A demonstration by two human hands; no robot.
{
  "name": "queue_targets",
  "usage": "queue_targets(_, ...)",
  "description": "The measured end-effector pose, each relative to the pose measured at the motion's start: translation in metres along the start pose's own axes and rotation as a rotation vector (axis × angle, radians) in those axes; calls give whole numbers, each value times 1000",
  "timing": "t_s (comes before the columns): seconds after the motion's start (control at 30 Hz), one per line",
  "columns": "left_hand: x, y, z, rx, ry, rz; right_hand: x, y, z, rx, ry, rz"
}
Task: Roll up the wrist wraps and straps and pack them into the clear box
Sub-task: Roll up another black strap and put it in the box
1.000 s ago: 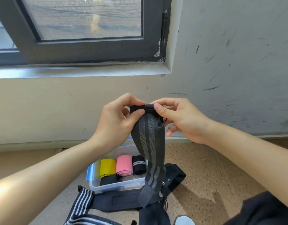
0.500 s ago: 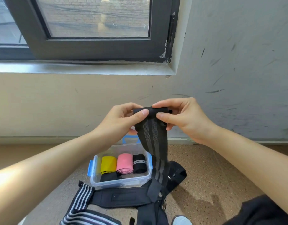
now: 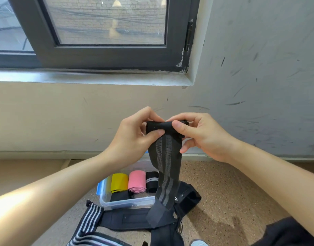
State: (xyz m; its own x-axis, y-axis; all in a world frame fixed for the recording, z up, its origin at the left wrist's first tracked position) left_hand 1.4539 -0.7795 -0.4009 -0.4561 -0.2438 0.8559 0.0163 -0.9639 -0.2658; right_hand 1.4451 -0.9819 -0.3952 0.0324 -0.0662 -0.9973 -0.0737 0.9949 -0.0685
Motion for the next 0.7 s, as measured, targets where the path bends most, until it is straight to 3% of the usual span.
queue_targets(0.1,-1,-1,1,3,-57,16,1,-1,1,24,-10,45)
queue_targets(0.23,-2,0,-2,-138,-359,-92,1,-4,2,66,-32,41)
queue_targets(0.33,-2,0,-4,-188,-463,-169,1,-5,1,98,-73,11)
queue_targets(0.57,-5,4,-2,-93,-484,-182,2,0,-1,137,-187,-88)
queue_targets(0.7,-5,1,0,-64,-396,-173,1,-2,-1,81,-42,-97)
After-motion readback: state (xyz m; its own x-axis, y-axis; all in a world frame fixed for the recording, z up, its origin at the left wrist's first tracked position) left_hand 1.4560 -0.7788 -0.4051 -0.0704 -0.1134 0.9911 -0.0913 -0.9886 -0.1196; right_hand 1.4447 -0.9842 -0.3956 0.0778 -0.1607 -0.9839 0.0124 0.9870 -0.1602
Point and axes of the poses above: each hand's wrist, its own z-axis towards the middle knuckle, its own y-axis out of the palm, x = y × z, the point moved 2 cm from there along z, towards the middle knuckle, and after that the axes turned 14 degrees about x, right-handed, at the moved point
